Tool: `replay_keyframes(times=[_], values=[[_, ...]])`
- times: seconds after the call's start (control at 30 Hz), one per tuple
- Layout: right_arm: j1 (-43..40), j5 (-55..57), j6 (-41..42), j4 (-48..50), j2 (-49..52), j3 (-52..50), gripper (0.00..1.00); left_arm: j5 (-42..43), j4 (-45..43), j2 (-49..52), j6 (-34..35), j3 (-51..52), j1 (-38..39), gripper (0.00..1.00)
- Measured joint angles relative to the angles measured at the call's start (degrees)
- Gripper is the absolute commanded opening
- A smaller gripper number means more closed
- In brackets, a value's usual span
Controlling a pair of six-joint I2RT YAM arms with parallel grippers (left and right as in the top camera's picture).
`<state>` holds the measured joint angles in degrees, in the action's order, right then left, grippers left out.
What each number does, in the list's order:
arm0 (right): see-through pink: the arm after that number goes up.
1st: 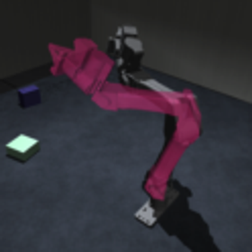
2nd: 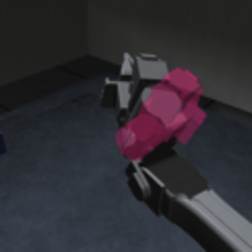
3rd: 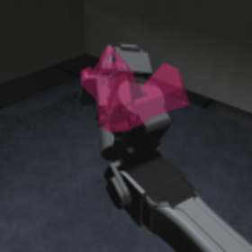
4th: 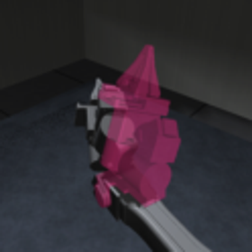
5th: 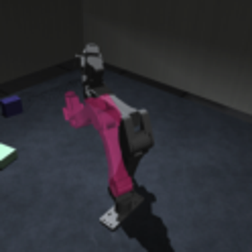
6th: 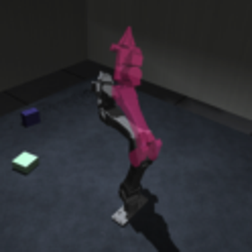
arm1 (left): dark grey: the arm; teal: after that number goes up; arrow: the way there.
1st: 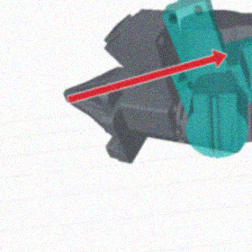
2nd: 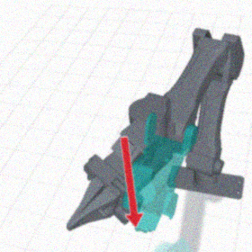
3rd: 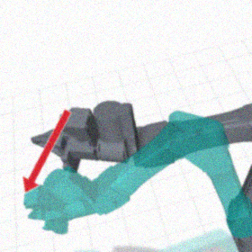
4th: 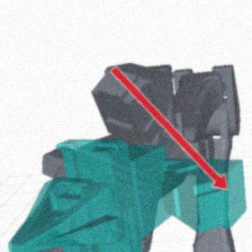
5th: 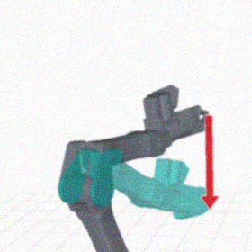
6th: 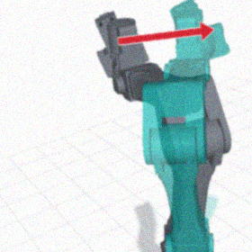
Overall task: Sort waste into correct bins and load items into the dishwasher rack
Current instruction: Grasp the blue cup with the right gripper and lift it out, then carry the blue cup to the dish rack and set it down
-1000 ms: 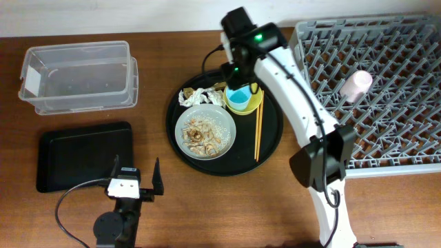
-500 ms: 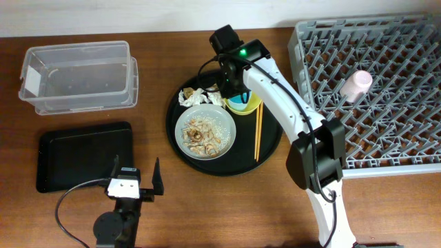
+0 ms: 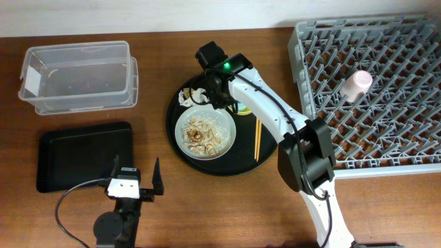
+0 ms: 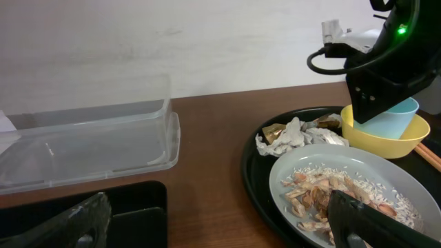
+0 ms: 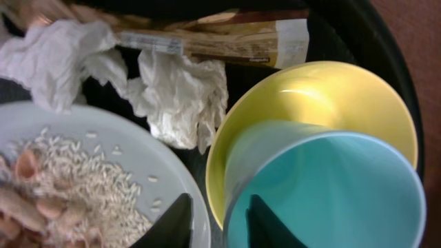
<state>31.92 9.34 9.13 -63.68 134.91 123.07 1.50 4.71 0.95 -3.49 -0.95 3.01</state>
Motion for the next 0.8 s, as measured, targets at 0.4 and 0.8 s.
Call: replay_keyframes(times=[0.4, 0.8], values=[[0.0, 0.2, -0.1, -2.1, 0.1, 0.4, 0.04, 0.0, 0.0, 0.0, 0.0, 0.0, 0.0, 0.99], [-7.4, -3.5, -1.0, -13.9, -6.9, 22.1, 0.04, 0.0, 0.0, 0.0, 0.0, 0.0, 0.0, 0.99]])
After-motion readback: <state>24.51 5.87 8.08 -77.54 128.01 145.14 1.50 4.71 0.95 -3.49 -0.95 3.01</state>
